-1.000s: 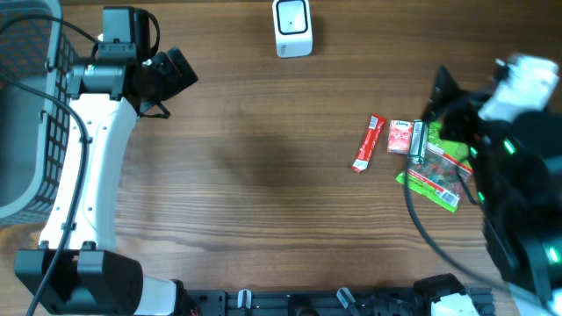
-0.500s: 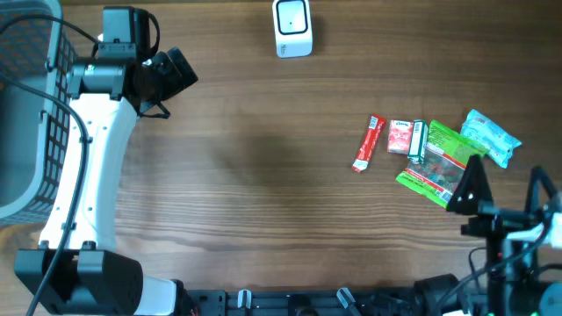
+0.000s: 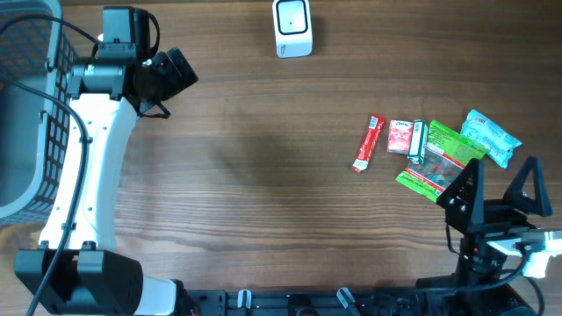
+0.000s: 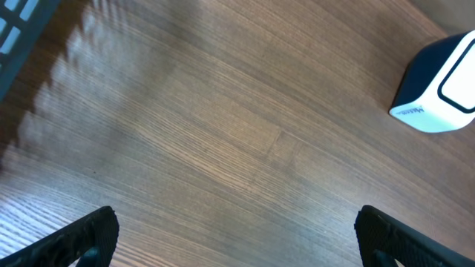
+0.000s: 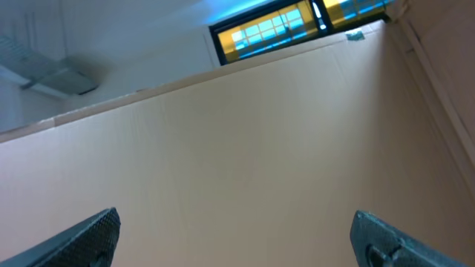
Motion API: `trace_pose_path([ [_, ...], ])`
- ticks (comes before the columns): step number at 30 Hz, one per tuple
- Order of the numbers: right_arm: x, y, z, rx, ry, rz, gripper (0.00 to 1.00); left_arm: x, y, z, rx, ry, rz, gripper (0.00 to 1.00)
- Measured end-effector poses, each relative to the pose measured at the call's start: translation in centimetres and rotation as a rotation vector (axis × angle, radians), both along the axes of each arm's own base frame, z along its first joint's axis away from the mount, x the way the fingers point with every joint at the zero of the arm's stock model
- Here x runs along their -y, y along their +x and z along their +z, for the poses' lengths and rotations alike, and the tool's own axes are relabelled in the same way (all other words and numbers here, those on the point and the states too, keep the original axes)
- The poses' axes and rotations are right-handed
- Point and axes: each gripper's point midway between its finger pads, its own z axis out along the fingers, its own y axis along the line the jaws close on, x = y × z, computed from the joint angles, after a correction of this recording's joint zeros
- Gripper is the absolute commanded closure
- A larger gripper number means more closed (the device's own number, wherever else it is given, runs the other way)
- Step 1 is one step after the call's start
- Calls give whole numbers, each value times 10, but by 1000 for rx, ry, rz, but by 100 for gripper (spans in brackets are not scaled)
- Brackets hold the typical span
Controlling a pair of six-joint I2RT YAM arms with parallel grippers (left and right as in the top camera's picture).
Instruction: Scan the item barcode
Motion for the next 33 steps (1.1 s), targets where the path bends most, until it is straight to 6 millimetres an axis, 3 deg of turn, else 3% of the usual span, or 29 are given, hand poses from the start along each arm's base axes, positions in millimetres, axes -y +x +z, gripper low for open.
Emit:
trace_pose_path([
  [3, -2, 0, -8, 47, -18, -6, 0, 0, 0, 0, 0, 0, 0, 0],
  [13, -9, 27, -61, -80, -55, 11, 0, 0, 0, 0, -1, 0, 0, 0],
  [19, -13, 56, -122, -341, -83, 20, 0, 0, 0, 0, 0, 0, 0, 0],
  [26, -15, 69, -192, -633, -114, 34, 0, 0, 0, 0, -1, 0, 0, 0],
  [33, -15, 69, -198, -656, -191, 9, 0, 0, 0, 0, 0, 0, 0, 0],
])
